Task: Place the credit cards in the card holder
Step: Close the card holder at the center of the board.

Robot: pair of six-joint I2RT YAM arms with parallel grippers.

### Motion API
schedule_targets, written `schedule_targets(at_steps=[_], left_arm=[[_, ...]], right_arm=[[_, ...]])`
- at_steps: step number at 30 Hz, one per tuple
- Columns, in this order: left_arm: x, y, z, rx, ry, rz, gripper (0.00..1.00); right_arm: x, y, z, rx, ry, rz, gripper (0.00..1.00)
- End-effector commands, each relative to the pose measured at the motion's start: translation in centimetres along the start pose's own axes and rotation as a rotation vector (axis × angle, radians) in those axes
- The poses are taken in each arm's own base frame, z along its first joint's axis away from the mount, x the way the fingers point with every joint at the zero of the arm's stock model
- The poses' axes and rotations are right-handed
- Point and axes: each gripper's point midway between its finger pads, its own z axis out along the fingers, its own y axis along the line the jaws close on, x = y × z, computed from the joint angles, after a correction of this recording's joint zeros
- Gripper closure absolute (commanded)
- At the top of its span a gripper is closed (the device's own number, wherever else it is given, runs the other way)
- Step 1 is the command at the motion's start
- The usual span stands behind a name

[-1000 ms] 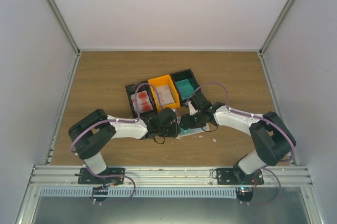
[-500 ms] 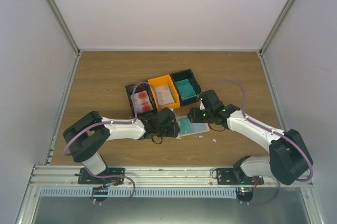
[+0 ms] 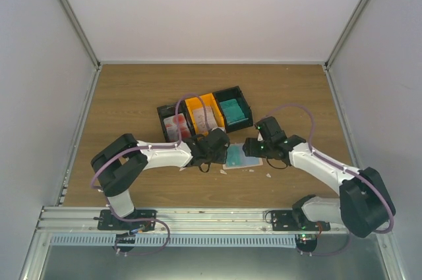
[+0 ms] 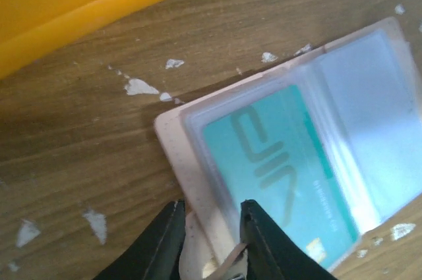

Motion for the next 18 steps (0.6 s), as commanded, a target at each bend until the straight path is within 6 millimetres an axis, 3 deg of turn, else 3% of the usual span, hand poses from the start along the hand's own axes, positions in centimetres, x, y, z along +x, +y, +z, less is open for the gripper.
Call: schedule_targets(at_steps=[1, 7, 18], left_arm=[[-1.2, 1.0, -0.7, -0.085, -0.064, 0.025, 0.81], [-2.4, 0.9, -2.4, -0.097, -0.093, 0.033, 0.99], [-5.1, -0.4, -6.3, -0.056, -0.17, 0.072, 1.0]], right_arm=[[-0.3, -2.0, -0.3, 0.054, -0.039, 0.066, 0.36], [0.4, -3.1, -0.2, 0.077, -0.026, 0.086, 0.36], [3.1, -5.0, 0.7, 0.136, 0.043, 0.094, 0.39]])
